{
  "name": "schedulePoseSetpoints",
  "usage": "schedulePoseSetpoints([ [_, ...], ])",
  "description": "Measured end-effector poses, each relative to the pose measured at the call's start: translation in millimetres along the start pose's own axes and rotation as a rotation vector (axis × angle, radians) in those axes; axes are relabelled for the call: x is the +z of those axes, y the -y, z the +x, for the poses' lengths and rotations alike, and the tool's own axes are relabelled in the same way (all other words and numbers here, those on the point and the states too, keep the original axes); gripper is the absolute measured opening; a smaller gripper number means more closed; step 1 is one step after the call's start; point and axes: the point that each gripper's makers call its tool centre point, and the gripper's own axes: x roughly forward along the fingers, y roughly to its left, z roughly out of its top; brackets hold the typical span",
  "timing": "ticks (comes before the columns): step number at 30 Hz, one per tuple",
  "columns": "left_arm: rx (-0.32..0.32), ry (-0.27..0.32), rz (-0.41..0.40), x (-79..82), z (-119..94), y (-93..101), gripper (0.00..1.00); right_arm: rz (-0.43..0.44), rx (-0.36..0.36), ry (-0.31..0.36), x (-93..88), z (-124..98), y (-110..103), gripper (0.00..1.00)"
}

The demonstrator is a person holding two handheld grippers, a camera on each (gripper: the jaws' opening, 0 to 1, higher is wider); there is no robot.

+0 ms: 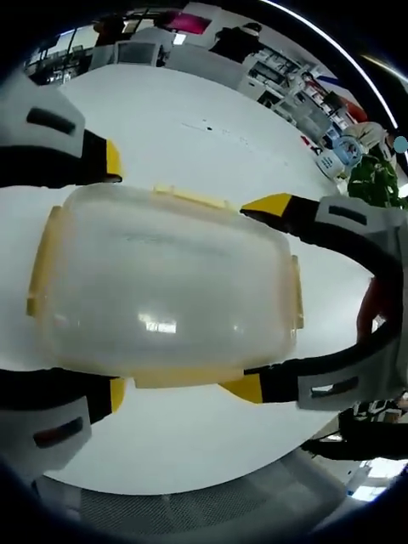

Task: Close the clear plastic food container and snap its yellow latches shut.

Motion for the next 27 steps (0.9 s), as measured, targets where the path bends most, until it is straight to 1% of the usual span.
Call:
schedulePoseSetpoints([
  [5, 0.005, 0.012, -0.004, -1.7, 1, -6.0, 0.87, -0.001, -0.001, 0.003, 2.4, 3, 5, 0.83],
  [8, 0.011, 0.012, 0.007, -2.6, 3, -9.2, 0.87, 0.004, -0.001, 0.011, 4.0, 4, 9, 0.83],
  [15, 0.012, 0.021, 0.002, -1.2, 4, -18.4, 0.87, 0.002, 0.007, 0.021, 4.6, 6, 17, 0.84],
  [21, 0.022, 0.028, -0.015, -0.5, 6, -27.6, 0.88, -0.011, 0.01, 0.012, 5.8, 9, 26, 0.85],
  [23, 0.018, 0.032, -0.025, 0.8, 6, -30.0, 0.88, -0.043, -0.004, -0.005, 2.9, 12, 28, 0.85],
  [27, 0.022, 0.014, 0.002, -2.7, 8, -30.8, 0.87, -0.007, 0.014, -0.002, 6.0, 11, 29, 0.85],
])
